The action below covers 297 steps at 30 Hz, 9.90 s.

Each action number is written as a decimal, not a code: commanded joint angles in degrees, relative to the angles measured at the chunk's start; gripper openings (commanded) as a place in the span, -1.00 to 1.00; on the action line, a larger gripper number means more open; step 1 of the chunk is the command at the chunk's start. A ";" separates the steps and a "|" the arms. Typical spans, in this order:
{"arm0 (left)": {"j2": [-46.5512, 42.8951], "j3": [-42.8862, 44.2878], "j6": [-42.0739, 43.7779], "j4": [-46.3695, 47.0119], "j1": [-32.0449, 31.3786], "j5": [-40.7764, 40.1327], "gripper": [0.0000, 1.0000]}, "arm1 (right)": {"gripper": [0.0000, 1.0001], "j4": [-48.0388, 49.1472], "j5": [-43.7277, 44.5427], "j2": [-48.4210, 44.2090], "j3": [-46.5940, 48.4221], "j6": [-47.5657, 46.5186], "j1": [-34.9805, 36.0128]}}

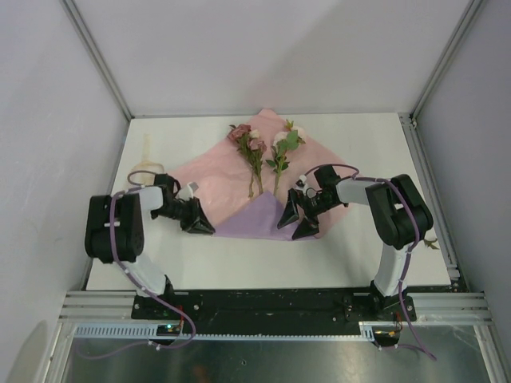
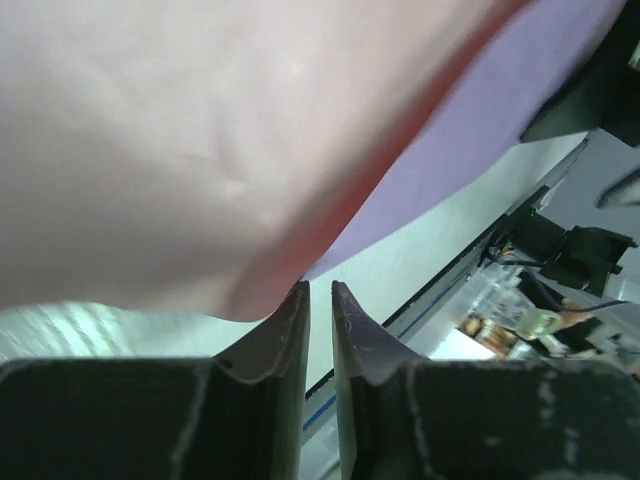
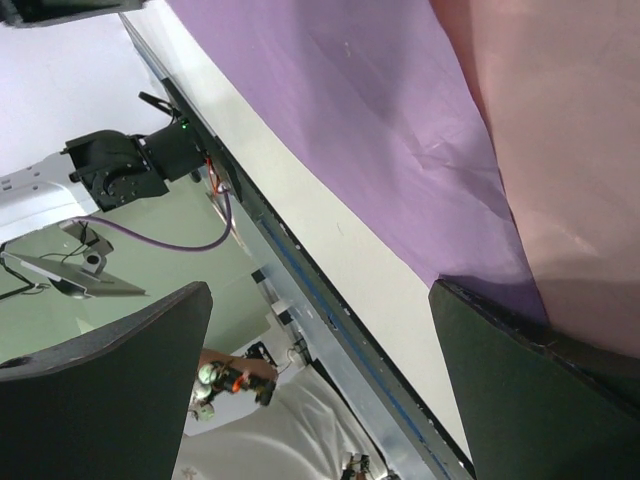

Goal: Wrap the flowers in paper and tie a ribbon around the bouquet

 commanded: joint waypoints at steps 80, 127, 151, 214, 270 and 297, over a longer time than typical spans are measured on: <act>19.24 32.89 -12.50 28.47 -17.56 -10.17 -0.30 | -0.19 16.30 23.15 15.39 29.98 2.63 -0.74; -48.71 -18.62 54.27 6.10 -63.69 -36.22 0.71 | -0.13 -11.18 1.39 -3.22 5.35 -20.00 4.63; -46.55 -32.23 59.67 37.30 -78.58 -58.36 0.20 | -0.38 -12.15 9.56 6.68 6.27 -20.33 8.15; -25.16 16.44 23.13 0.75 -15.09 -12.30 0.81 | -1.00 -5.94 12.13 0.64 12.41 -26.70 3.72; 12.28 11.06 -19.60 27.48 -39.48 -18.08 -0.99 | -0.19 -8.95 6.59 -8.73 6.30 -16.53 7.20; 12.50 10.52 -17.80 27.17 -39.47 -18.57 -0.99 | -0.44 5.72 4.68 -3.79 1.43 -2.95 6.05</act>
